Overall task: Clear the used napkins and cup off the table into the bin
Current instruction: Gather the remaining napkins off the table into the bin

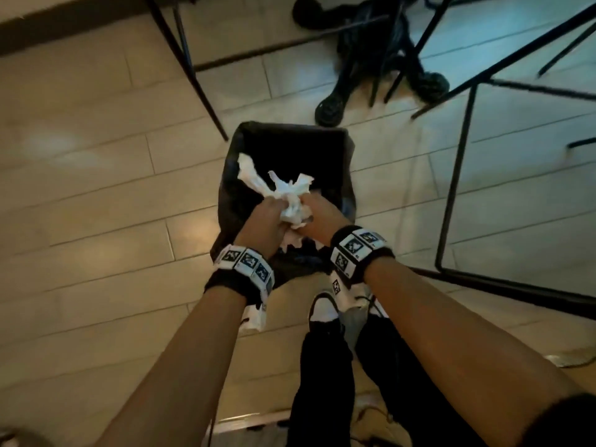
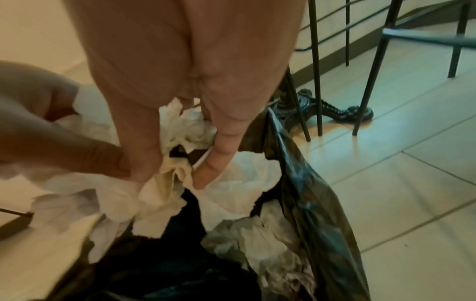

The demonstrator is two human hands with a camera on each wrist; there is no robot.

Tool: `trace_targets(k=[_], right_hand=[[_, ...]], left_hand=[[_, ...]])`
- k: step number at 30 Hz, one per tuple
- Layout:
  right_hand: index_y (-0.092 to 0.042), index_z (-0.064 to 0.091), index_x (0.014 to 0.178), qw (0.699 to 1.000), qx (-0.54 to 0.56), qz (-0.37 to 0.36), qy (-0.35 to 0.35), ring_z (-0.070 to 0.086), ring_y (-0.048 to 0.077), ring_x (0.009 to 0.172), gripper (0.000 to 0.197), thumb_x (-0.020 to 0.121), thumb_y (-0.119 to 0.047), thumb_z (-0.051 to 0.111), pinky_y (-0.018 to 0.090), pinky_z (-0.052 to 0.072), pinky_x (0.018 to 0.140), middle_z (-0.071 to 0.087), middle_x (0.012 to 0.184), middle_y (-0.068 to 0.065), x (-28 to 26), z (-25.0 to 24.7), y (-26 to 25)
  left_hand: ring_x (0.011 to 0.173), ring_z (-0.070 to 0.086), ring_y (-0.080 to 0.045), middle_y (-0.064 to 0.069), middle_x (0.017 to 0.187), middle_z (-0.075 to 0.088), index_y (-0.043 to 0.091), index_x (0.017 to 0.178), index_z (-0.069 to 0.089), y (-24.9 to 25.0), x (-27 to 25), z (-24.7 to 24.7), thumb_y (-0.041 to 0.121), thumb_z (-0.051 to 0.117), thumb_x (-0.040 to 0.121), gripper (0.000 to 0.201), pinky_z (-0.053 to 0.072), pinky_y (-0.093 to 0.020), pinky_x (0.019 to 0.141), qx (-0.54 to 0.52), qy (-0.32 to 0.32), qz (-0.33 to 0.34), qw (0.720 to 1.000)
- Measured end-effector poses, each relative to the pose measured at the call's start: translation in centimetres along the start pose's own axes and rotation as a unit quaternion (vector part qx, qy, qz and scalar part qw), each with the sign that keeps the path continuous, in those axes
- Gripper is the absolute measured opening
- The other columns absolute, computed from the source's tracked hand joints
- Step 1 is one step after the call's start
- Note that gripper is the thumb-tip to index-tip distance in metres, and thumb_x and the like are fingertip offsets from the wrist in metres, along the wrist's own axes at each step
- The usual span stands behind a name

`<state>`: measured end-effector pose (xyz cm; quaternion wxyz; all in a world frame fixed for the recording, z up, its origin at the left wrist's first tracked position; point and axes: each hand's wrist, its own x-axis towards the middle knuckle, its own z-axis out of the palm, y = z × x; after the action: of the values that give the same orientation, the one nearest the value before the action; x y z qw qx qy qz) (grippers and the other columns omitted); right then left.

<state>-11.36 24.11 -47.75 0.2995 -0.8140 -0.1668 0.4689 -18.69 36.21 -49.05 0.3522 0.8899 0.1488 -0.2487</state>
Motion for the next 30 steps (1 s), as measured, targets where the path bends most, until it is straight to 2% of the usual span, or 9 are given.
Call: trace_targets(k=[3, 8, 11, 18, 21, 23, 25, 28, 30], right_hand=[[-0.005, 0.048, 0.125, 1.000, -0.012, 0.007, -0.009, 0.050, 0.036, 0.120, 0.057, 0.075, -0.016, 0.074, 0.045, 0.043, 0.102, 0.051, 0.130, 0.021, 3.1, 1.7, 2.6], [-0.016, 0.025, 0.144, 0.994, -0.072, 0.014, -0.081, 0.048, 0.037, 0.122, 0.064, 0.089, -0.009, 0.056, 0.038, 0.042, 0.097, 0.031, 0.148, 0.021, 3.1, 1.5, 3.2], [-0.016, 0.027, 0.144, 0.992, -0.084, 0.023, -0.092, 0.050, 0.038, 0.119, 0.053, 0.095, -0.004, 0.043, 0.038, 0.043, 0.095, 0.043, 0.141, 0.022, 0.0, 0.0, 1.3], [-0.006, 0.052, 0.125, 0.991, 0.095, -0.017, -0.093, 0.055, 0.034, 0.114, 0.036, 0.089, -0.003, 0.051, 0.046, 0.047, 0.097, 0.058, 0.126, 0.021, -18.8, -8.4, -7.3], [-0.015, 0.053, 0.125, 0.981, 0.178, -0.041, -0.068, 0.053, 0.017, 0.112, 0.036, 0.090, -0.005, 0.051, 0.025, 0.045, 0.094, 0.054, 0.130, 0.011, -29.2, -15.2, -9.5], [-0.027, 0.054, 0.123, 0.976, 0.212, -0.045, -0.003, 0.053, 0.010, 0.107, 0.035, 0.091, -0.012, 0.054, 0.011, 0.041, 0.084, 0.054, 0.123, 0.004, -36.4, -20.4, -9.4], [-0.036, 0.056, 0.113, 0.964, 0.218, -0.058, 0.144, 0.055, 0.005, 0.101, 0.033, 0.087, -0.018, 0.061, 0.009, 0.042, 0.080, 0.057, 0.117, -0.004, -42.1, -25.5, -7.6], [-0.039, 0.051, 0.116, 0.915, 0.130, -0.011, 0.383, 0.049, 0.001, 0.112, 0.045, 0.075, -0.032, 0.067, 0.022, 0.044, 0.091, 0.053, 0.127, -0.006, -46.6, -32.5, -2.1], [-0.041, 0.037, 0.133, 0.907, 0.033, 0.088, 0.410, 0.030, 0.021, 0.136, 0.074, 0.068, -0.039, 0.074, 0.044, 0.034, 0.107, 0.032, 0.150, 0.004, -46.1, -36.7, 1.4]], left_hand=[[0.119, 0.048, -0.036, -0.018, 0.126, 0.053, 0.015, 0.124, 0.049, -2.9, 2.2, 2.2, 0.019, 0.048, 0.085, 0.040, 0.039, -0.049, 0.102, 0.022, -0.017, -0.014, 1.000], [0.143, 0.011, -0.033, -0.014, 0.155, 0.013, 0.021, 0.141, 0.026, -3.7, 1.6, 2.6, 0.025, 0.056, 0.087, 0.061, 0.024, -0.050, 0.111, 0.054, -0.027, -0.043, 0.997], [0.144, 0.007, -0.031, -0.011, 0.157, 0.009, 0.026, 0.142, 0.025, -1.4, -0.8, 0.9, 0.024, 0.057, 0.087, 0.063, 0.026, -0.047, 0.111, 0.057, -0.039, -0.039, 0.997], [0.136, 0.029, -0.028, -0.011, 0.145, 0.034, 0.016, 0.131, 0.045, 11.6, -10.9, -6.0, 0.021, 0.059, 0.086, 0.047, 0.024, -0.035, 0.110, 0.025, -0.008, 0.003, 1.000], [0.128, 0.037, -0.027, -0.012, 0.134, 0.046, 0.014, 0.116, 0.057, 19.4, -13.2, -9.8, 0.021, 0.062, 0.084, 0.033, 0.028, -0.036, 0.106, 0.041, 0.035, 0.063, 0.997], [0.125, 0.038, -0.019, -0.007, 0.129, 0.051, 0.020, 0.109, 0.060, 25.9, -13.7, -12.1, 0.021, 0.061, 0.084, 0.025, 0.027, -0.032, 0.104, 0.026, 0.074, 0.125, 0.989], [0.122, 0.039, -0.016, -0.005, 0.126, 0.053, 0.022, 0.109, 0.059, 32.9, -13.3, -13.9, 0.028, 0.057, 0.085, 0.024, 0.029, -0.032, 0.104, 0.024, 0.095, 0.196, 0.976], [0.122, 0.034, -0.016, -0.009, 0.128, 0.049, 0.021, 0.117, 0.055, 42.9, -11.4, -14.4, 0.042, 0.049, 0.081, 0.043, 0.030, -0.034, 0.103, 0.071, 0.093, 0.309, 0.944], [0.132, 0.026, -0.021, -0.008, 0.141, 0.037, 0.029, 0.129, 0.043, 48.4, -9.6, -13.4, 0.043, 0.056, 0.079, 0.053, 0.024, -0.040, 0.110, 0.128, 0.057, 0.342, 0.929]])
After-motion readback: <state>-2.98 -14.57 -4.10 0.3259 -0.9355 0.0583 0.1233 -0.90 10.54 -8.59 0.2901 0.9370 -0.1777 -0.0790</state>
